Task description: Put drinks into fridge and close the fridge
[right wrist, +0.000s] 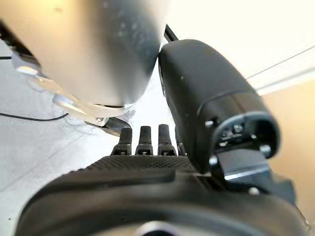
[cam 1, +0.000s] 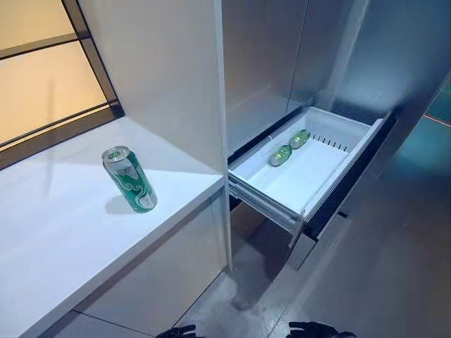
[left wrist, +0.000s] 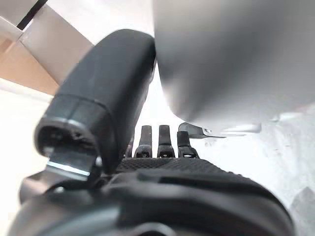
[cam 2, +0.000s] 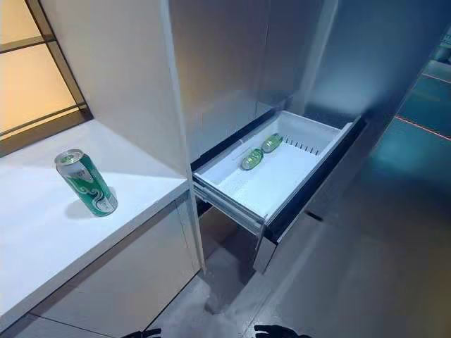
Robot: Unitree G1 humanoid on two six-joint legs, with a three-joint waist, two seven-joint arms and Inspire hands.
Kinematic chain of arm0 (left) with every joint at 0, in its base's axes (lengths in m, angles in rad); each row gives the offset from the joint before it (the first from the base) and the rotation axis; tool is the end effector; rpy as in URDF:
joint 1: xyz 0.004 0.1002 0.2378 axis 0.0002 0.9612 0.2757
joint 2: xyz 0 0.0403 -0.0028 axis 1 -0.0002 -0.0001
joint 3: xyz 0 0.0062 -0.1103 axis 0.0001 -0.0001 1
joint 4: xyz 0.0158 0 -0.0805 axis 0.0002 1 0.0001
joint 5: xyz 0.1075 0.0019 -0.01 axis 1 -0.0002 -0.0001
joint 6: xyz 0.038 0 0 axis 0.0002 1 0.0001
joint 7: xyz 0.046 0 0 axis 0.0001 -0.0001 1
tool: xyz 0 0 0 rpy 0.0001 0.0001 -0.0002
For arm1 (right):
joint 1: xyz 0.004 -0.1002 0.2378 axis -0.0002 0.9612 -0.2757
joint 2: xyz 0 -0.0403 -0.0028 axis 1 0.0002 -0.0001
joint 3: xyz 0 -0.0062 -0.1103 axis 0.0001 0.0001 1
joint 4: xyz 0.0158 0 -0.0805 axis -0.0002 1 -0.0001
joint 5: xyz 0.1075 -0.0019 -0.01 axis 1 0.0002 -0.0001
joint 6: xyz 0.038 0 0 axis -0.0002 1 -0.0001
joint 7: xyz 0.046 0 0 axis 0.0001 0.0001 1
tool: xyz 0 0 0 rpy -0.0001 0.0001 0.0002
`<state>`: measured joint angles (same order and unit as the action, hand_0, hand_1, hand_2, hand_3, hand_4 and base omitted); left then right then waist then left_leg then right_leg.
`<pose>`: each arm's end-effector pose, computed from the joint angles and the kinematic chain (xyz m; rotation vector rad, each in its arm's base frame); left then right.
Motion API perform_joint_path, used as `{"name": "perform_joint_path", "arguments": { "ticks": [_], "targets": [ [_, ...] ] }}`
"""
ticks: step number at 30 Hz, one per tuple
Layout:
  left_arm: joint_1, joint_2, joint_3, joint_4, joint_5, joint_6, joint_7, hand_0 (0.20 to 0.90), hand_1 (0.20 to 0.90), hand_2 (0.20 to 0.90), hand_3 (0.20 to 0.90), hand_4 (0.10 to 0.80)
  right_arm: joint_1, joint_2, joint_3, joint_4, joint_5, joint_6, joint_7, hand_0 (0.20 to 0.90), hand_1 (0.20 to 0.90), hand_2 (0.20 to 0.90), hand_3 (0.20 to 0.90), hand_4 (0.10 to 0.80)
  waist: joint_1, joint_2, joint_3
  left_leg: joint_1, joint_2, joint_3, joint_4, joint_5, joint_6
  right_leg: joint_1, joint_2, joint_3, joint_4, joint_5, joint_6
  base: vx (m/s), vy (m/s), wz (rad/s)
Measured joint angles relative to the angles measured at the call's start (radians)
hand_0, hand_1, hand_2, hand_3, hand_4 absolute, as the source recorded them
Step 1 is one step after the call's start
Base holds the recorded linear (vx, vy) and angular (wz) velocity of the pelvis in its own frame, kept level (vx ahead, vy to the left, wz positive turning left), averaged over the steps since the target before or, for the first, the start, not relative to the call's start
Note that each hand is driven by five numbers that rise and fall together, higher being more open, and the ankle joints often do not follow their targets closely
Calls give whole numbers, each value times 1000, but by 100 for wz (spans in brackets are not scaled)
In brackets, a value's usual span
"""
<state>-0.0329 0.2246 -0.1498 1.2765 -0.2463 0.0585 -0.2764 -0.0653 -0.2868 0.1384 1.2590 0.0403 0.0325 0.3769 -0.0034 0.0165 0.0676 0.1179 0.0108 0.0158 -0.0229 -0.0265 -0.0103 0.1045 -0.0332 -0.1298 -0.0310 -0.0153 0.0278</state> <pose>0.0756 0.2227 -0.1314 -0.1035 1.2916 -0.0687 0.0926 -0.2450 -0.1216 -0.0701 1.2706 0.2393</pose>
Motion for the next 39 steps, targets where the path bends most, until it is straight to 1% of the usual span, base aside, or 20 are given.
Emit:
{"name": "perform_joint_path", "arguments": {
  "ticks": [9,13,17,18,19,22,23,24,27,28,30,32,35,37,38,39],
  "targets": [
    [3,0,-1,1,2,-9,13,900,900,900,900,800,4,-1,-1,3,-2,-10,0,900,900,900,900,800,-1,6,-3,4,-1,2,-10,1,1,0,2,1,-6,0,0,0,0,0],
    [4,0,-5,1,50,-58,51,900,900,900,900,800,11,-1,-1,3,-3,-21,0,900,900,900,900,800,-2,6,-3,4,-2,2,-13,1,1,-1,3,4,-6,0,0,0,0,0],
    [0,18,-93,-22,196,-174,106,900,900,900,900,800,11,-1,0,2,-5,-21,0,900,900,900,900,800,-4,6,-3,5,-2,6,-14,1,1,-4,4,8,-5,1,0,-7,34,-3],
    [-1,33,-151,-47,241,-202,114,900,900,900,900,800,11,-1,0,1,-8,-21,0,900,900,900,900,800,-4,6,-3,5,-3,8,-15,1,1,-6,4,11,-5,1,0,-8,34,-6],
    [-2,39,-164,-57,261,-215,115,900,900,900,900,800,11,-1,0,1,-10,-20,0,900,900,900,900,800,-4,6,-3,5,-3,10,-15,1,1,-6,5,14,-5,1,0,-8,29,-10],
    [-10,66,-241,-123,340,-267,106,900,900,900,900,800,1,-3,3,-2,-19,-19,2,900,900,900,900,800,-6,7,-3,8,0,28,-21,1,1,-17,7,28,-5,4,1,-33,11,-18],
    [-17,71,-268,-117,362,-321,101,900,900,900,900,800,-1,-6,2,-2,-23,-19,9,900,900,900,900,800,-5,9,-4,8,3,32,-27,4,3,-19,7,30,-5,9,2,-34,5,-15],
    [-24,78,-291,-128,363,-357,64,900,900,900,900,800,-3,-9,2,-1,-29,-21,15,900,900,900,900,800,-19,11,-4,8,2,34,-28,5,4,-20,6,32,-6,11,3,-3,29,-8],
    [-48,89,-342,-188,360,-401,-61,900,900,900,900,800,-23,-13,23,-3,-41,-18,21,900,900,900,900,800,-33,16,2,13,0,39,-32,6,6,-17,4,35,-8,13,6,11,36,-4],
    [-55,91,-353,-225,353,-400,-107,900,900,900,900,800,-27,-14,29,-5,-43,-16,21,900,900,900,900,800,-33,18,6,21,0,43,-36,6,7,-12,4,39,-8,13,7,4,30,-10],
    [-53,109,-380,-349,293,-385,-198,900,900,900,900,800,-28,-18,45,-22,-45,-1,21,900,900,900,900,800,-33,22,9,36,1,51,-50,10,9,-8,5,49,-9,14,7,-18,17,-12],
    [-54,118,-389,-458,226,-348,-259,900,900,900,900,800,-31,-22,52,-32,-49,9,21,900,900,900,900,800,-36,25,13,41,1,55,-52,10,9,-5,5,52,-10,14,8,-29,4,-7],
    [-74,145,-389,-658,67,-268,-341,900,900,900,900,800,-33,-27,64,-61,-51,24,21,900,900,900,900,800,-44,32,25,41,0,54,-54,12,10,-5,4,53,-11,16,10,-33,-6,0],
    [-91,169,-386,-764,-21,-236,-364,900,900,900,900,800,-34,-28,64,-65,-51,27,21,900,900,900,900,800,-47,34,26,41,0,54,-56,12,10,-3,5,53,-15,18,11,-16,-8,0],
    [-95,174,-385,-782,-38,-234,-367,900,900,900,900,800,-34,-28,64,-65,-51,27,21,900,900,900,900,800,-48,35,26,42,0,54,-57,12,10,-2,5,53,-17,19,11,0,0,0],
    [-97,191,-380,-850,-76,-209,-367,900,900,900,900,800,-33,-28,65,-67,-51,27,21,900,900,900,900,800,-49,36,26,43,1,53,-59,13,10,3,5,53,-27,24,11,0,0,0]
  ]
}}
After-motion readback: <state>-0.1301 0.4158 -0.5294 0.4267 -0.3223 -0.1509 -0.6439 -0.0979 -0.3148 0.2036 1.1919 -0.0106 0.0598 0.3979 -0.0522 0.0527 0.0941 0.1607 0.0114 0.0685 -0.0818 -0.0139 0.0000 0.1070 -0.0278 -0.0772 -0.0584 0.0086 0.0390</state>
